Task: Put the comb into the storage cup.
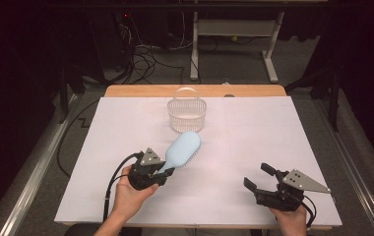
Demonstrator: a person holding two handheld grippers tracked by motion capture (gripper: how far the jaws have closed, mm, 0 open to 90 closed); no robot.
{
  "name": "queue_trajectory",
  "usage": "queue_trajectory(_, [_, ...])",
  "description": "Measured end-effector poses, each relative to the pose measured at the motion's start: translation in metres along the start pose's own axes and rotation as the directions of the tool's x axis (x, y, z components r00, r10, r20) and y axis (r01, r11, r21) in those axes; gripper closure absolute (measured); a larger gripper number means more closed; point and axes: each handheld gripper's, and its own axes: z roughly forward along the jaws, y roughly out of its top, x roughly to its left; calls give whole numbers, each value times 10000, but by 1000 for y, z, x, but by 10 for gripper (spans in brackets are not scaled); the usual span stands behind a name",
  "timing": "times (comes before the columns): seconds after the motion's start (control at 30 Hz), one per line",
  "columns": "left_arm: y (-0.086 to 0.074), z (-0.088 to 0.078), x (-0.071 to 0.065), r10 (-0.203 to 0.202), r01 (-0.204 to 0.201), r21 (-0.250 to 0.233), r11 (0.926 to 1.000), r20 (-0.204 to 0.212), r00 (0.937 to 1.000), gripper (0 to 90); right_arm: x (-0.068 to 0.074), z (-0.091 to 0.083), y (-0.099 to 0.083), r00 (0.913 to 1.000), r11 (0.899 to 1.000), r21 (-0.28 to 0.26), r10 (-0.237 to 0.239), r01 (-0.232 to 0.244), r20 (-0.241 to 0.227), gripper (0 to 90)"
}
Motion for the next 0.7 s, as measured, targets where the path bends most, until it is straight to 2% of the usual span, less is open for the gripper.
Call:
queue_trajectory(0.4, [4, 6, -8, 158, -157, -49, 9999, 231, 9996, 686, 11, 14, 2, 9985, 9997, 131, 235, -229, -504, 169])
queue_trajectory(0.7, [6, 10, -13, 276, -273, -89, 9996, 311, 9991, 686, 16, 21, 2, 9975, 9997, 218, 131, -116, -689, 169])
